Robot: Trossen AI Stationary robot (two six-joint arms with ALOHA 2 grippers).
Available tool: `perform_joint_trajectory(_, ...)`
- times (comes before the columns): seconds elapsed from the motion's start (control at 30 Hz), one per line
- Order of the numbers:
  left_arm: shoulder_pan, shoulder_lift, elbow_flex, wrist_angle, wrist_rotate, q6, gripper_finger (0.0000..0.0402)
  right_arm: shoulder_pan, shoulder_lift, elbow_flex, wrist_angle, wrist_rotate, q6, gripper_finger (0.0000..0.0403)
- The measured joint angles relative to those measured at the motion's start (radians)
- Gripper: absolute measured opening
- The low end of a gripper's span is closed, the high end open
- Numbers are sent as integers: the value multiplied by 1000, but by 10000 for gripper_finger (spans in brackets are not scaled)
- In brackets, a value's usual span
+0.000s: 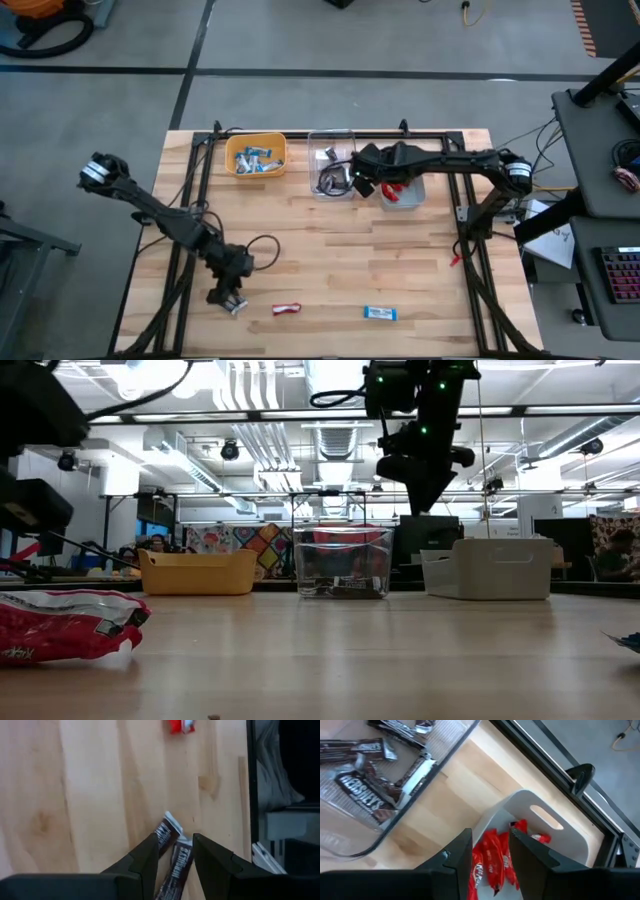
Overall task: Sort candy
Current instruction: Put the brown chocolate in the transparent bin
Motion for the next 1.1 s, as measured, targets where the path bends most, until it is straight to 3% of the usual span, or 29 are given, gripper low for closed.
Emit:
perform_joint_trajectory(0.23,-90,10,0,-3,-66,-48,112,26,0,0,0,1,8,121)
perform_joint_trajectory(0.43,-155,56,0,-5,-181,-50,154,37,0,0,0,4,27,121)
perform_joint_trajectory(0.7,-204,146,15,-29,-246,-48,195,55,0,0,0,3,27,121)
perform_joint_trajectory(0.9,-204,213,20,-31,-256,-44,179,64,0,0,0,3,27,121)
perform_joint_trajectory(1.1,-204,237,21,-41,-278,-44,123,73,0,0,0,3,27,121)
